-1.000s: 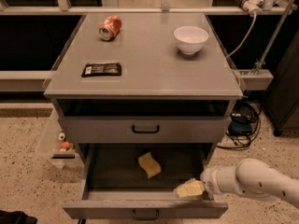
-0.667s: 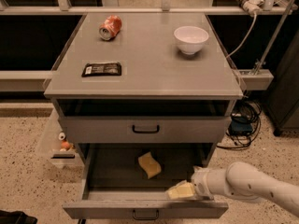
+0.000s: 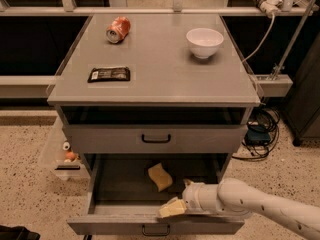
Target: Pick sponge from middle drawer and place on counter
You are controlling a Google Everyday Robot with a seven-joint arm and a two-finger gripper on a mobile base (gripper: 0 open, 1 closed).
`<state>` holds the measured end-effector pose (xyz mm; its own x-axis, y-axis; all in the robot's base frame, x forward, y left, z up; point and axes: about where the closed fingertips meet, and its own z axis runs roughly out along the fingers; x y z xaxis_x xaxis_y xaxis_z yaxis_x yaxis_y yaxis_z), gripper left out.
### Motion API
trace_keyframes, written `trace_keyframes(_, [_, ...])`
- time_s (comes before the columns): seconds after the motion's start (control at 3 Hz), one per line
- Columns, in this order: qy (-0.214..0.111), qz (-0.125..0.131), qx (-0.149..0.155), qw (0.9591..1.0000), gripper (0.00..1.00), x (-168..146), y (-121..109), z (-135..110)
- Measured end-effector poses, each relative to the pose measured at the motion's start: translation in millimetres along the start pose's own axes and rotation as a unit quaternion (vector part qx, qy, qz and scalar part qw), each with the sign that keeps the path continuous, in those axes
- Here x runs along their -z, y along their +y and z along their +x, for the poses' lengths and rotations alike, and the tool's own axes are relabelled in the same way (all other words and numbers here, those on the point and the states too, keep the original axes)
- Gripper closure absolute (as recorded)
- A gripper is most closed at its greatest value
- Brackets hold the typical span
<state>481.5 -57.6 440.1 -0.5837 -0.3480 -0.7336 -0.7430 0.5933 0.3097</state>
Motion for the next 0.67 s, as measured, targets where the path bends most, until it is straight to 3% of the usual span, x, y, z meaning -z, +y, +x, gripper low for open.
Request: trace_keyframes(0.67, [-0.012,0.012,0.007,0.9998,0.00,-11.0,-10.9,-5.9])
